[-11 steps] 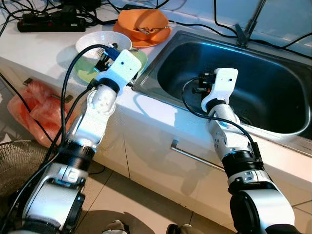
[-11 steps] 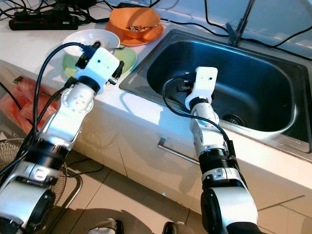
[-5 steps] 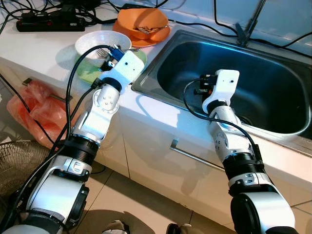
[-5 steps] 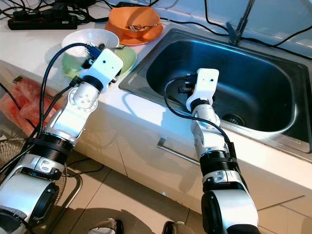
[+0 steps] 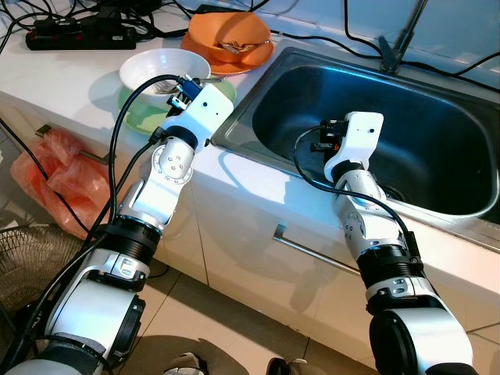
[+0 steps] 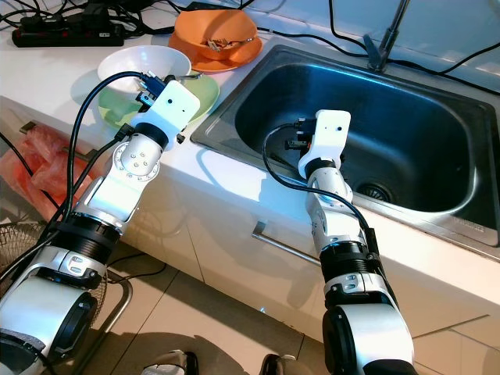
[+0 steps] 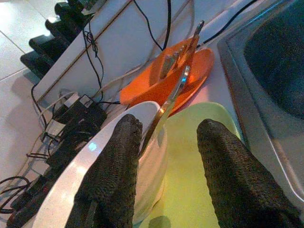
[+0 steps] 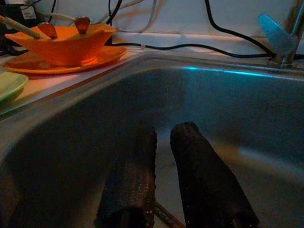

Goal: Kitchen organization

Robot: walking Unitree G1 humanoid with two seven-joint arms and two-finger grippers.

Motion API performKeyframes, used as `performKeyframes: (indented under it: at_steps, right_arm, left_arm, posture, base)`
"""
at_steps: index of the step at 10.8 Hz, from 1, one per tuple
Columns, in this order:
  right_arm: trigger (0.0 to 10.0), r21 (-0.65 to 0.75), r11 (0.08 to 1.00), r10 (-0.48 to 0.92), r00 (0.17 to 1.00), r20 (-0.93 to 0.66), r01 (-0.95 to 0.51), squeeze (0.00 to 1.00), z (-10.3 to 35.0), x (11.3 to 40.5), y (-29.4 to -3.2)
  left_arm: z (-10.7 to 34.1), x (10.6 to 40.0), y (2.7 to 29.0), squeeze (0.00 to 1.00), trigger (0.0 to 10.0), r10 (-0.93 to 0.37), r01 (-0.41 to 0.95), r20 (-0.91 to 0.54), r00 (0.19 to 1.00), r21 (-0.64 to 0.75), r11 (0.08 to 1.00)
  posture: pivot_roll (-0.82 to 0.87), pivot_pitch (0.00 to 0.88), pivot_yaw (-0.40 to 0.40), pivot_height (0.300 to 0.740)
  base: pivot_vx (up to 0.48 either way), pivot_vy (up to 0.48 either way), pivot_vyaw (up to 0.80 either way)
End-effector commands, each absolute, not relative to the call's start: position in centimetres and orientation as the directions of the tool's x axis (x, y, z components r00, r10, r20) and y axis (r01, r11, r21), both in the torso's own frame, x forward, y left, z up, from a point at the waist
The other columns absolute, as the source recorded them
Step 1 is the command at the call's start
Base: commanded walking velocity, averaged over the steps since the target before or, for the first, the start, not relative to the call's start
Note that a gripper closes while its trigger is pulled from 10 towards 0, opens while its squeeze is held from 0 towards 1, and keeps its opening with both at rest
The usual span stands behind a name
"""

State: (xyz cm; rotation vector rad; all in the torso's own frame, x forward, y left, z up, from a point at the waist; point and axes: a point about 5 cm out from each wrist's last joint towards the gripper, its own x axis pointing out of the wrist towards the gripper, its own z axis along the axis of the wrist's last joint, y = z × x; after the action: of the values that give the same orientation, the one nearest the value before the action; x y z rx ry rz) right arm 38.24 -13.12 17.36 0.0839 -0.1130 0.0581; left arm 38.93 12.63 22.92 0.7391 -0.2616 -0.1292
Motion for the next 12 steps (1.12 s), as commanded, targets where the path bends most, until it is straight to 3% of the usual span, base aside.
performKeyframes:
  at_steps: [1, 2, 3, 5, 6, 12]
  right_arm:
    - [10.0, 0.094, 0.994, 0.04, 0.995, 0.095, -0.049, 0.0, 17.0, 38.2, -13.4]
    - [10.0, 0.094, 0.994, 0.041, 0.995, 0.095, -0.05, 0.0, 17.0, 38.2, -13.4]
    - [10.0, 0.094, 0.994, 0.041, 0.995, 0.094, -0.05, 0.0, 17.0, 38.1, -13.4]
    - [10.0, 0.094, 0.994, 0.042, 0.995, 0.093, -0.051, 0.0, 17.0, 38.2, -13.4]
    - [10.0, 0.094, 0.994, 0.043, 0.995, 0.094, -0.052, 0.0, 17.0, 38.2, -13.4]
    - [10.0, 0.093, 0.994, 0.049, 0.995, 0.092, -0.057, 0.0, 17.0, 38.3, -13.2]
  left_arm:
    - [23.7, 39.0, 12.1, 0.0, 0.0, -0.221, 0.014, 0.216, 0.951, 0.685, 0.728]
    - [23.8, 39.0, 12.0, 0.0, 2.1, -0.223, 0.013, 0.218, 0.95, 0.685, 0.728]
    - [23.9, 39.0, 12.0, 0.0, 10.0, -0.225, 0.01, 0.225, 0.948, 0.685, 0.728]
    - [24.0, 39.0, 12.0, 0.0, 10.0, -0.224, 0.005, 0.231, 0.947, 0.685, 0.728]
    - [24.2, 38.9, 12.0, 0.0, 0.0, -0.225, -0.004, 0.247, 0.943, 0.681, 0.733]
    - [26.0, 38.7, 12.0, 0.0, 0.0, -0.217, -0.033, 0.327, 0.92, 0.616, 0.787]
  posture:
    - [0.08, 0.121, -0.033, 0.74]
    - [0.08, 0.121, -0.033, 0.74]
    - [0.08, 0.12, -0.033, 0.74]
    - [0.08, 0.116, -0.035, 0.74]
    - [0.09, 0.115, -0.036, 0.74]
    - [0.09, 0.107, -0.039, 0.74]
  base:
    - [0.0, 0.0, 0.0]
    - [0.0, 0.0, 0.0]
    - [0.0, 0.0, 0.0]
    - [0.0, 0.0, 0.0]
    - [0.0, 0.0, 0.0]
    - [0.0, 0.0, 0.0]
